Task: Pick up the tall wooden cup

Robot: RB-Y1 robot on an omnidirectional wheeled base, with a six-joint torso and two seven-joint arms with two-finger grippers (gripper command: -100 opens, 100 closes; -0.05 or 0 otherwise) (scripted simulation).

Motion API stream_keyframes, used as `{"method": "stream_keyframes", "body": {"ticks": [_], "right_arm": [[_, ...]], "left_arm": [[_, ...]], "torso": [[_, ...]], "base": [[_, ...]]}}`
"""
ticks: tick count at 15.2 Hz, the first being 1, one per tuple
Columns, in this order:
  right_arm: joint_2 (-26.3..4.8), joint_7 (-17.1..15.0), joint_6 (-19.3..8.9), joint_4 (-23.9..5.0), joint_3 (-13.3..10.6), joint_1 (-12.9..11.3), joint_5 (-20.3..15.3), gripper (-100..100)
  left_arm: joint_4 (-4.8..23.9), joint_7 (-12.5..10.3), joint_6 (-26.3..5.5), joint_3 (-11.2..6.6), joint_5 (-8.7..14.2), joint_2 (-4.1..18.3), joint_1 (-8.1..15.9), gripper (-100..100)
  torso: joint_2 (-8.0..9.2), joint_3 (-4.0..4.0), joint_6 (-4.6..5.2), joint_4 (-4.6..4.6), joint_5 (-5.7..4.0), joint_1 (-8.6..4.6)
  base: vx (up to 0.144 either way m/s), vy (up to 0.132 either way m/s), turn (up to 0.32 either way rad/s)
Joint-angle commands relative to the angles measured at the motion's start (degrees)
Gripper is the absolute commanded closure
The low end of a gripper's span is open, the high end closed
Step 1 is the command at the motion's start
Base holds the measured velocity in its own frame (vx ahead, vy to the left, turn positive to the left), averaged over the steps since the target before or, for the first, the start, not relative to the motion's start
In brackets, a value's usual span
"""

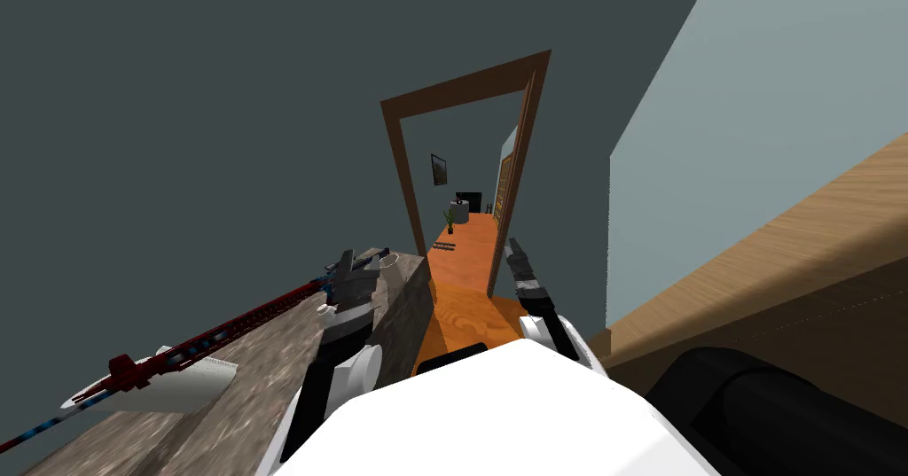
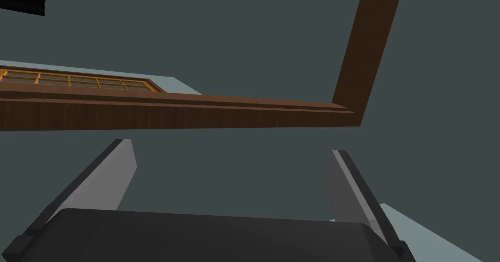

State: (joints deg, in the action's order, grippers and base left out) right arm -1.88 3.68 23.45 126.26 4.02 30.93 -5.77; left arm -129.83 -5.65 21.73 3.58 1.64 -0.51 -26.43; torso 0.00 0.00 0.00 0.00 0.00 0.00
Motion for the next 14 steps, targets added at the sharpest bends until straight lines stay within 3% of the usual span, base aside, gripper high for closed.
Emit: {"method": "stream_keyframes", "body": {"ticks": [1,2,4,9,12,14], "right_arm": [[0.00,0.00,0.00,0.00,0.00,0.00,0.00,0],[0.00,0.00,0.00,0.00,0.00,0.00,0.00,0],[0.00,0.00,0.00,0.00,0.00,0.00,0.00,0],[0.00,0.00,0.00,0.00,0.00,0.00,0.00,0],[0.00,0.00,0.00,0.00,0.00,0.00,0.00,0],[0.00,0.00,0.00,0.00,0.00,0.00,0.00,0]], "left_arm": [[0.12,-0.89,-1.92,-0.30,1.15,2.78,0.42,-100],[0.12,-0.89,-1.92,-0.30,1.15,2.78,0.42,-100],[0.31,-2.21,-4.78,-0.75,2.85,5.63,1.05,-100],[0.56,-4.03,-8.79,-1.38,5.22,8.74,1.92,-100],[0.89,-6.31,-12.72,-2.16,8.17,12.06,3.02,-100],[0.89,-6.31,-13.79,-2.16,8.17,12.06,3.02,-100]], "torso": [[0.00,0.00,0.00,0.00,0.00,0.00],[-0.02,-0.01,0.00,0.00,0.00,0.00],[-0.04,-0.02,0.00,-0.01,0.00,-0.01],[-0.08,-0.05,0.00,-0.02,-0.01,-0.03],[-0.09,-0.05,0.00,-0.02,-0.01,-0.04],[-0.11,-0.06,0.00,-0.02,-0.01,-0.04]], "base": [[0.005,-0.005,0.013],[0.009,-0.009,0.016],[0.015,-0.011,0.019],[0.017,-0.013,0.015],[0.020,-0.015,0.018],[0.019,-0.013,0.012]]}}
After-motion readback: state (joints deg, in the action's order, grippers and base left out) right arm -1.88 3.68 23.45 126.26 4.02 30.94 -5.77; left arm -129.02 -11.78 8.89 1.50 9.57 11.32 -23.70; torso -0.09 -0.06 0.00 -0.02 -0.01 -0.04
